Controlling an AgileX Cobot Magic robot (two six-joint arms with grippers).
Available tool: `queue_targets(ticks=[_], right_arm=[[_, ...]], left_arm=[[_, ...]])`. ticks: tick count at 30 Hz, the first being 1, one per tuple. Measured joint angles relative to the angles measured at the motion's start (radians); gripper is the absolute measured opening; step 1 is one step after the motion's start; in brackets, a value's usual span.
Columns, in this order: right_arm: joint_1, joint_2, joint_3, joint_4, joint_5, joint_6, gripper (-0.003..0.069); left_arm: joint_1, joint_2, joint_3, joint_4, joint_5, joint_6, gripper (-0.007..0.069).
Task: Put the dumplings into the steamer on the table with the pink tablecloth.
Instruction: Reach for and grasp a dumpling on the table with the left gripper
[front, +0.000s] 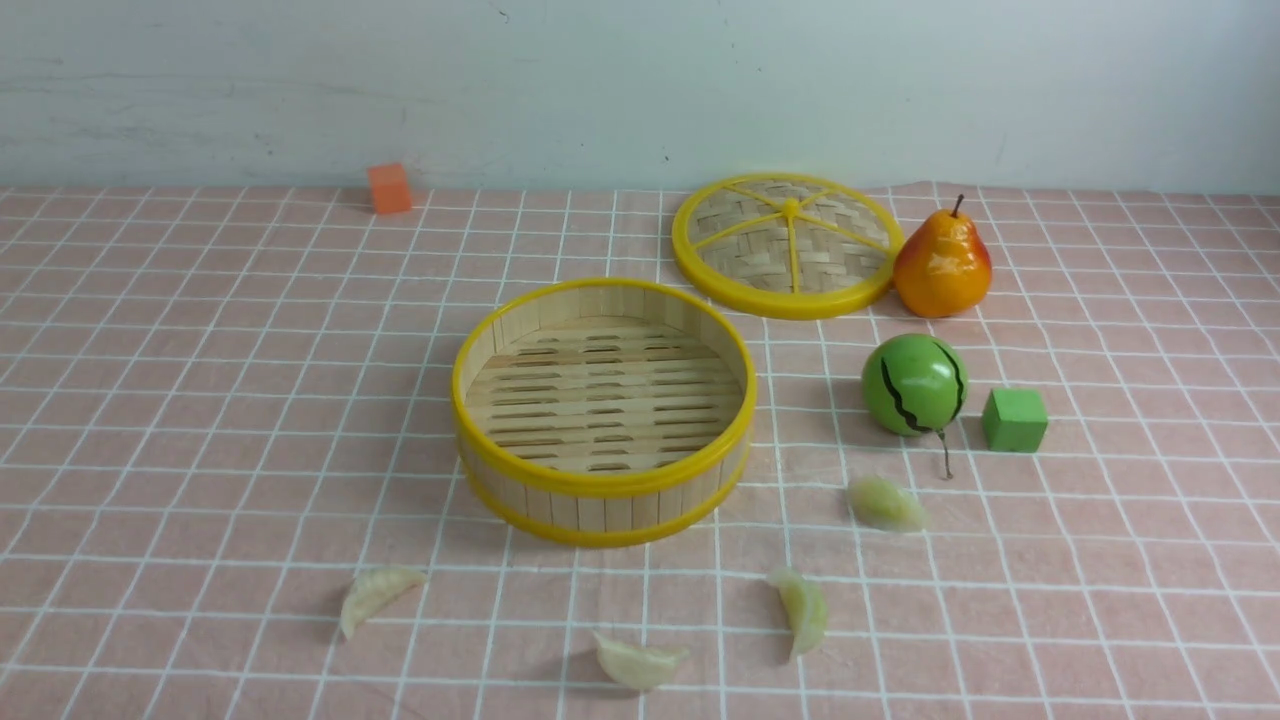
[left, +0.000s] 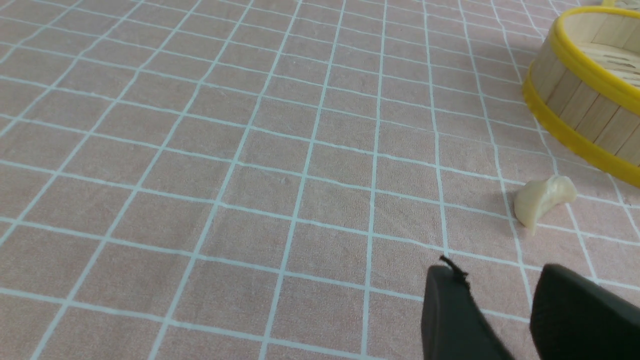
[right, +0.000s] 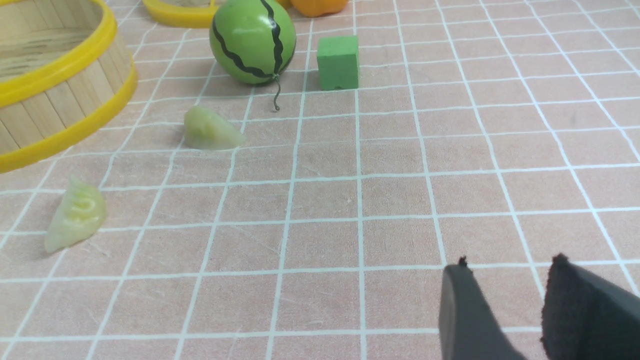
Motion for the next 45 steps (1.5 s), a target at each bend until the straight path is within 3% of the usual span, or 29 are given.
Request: queue_targets(ticks=[25, 45], right_arm=[[0.0, 0.0, 0.0, -0.025, -0.001, 0.0, 0.0239], [0.0, 0.0, 0.0, 0.019, -0.001, 0.003, 0.0239]], left_arm=[[0.0, 0.0, 0.0, 0.003, 0.0, 0.0, 0.0238], [0.0, 0.0, 0.0, 0.134, 0.0, 0.0, 0.0238]])
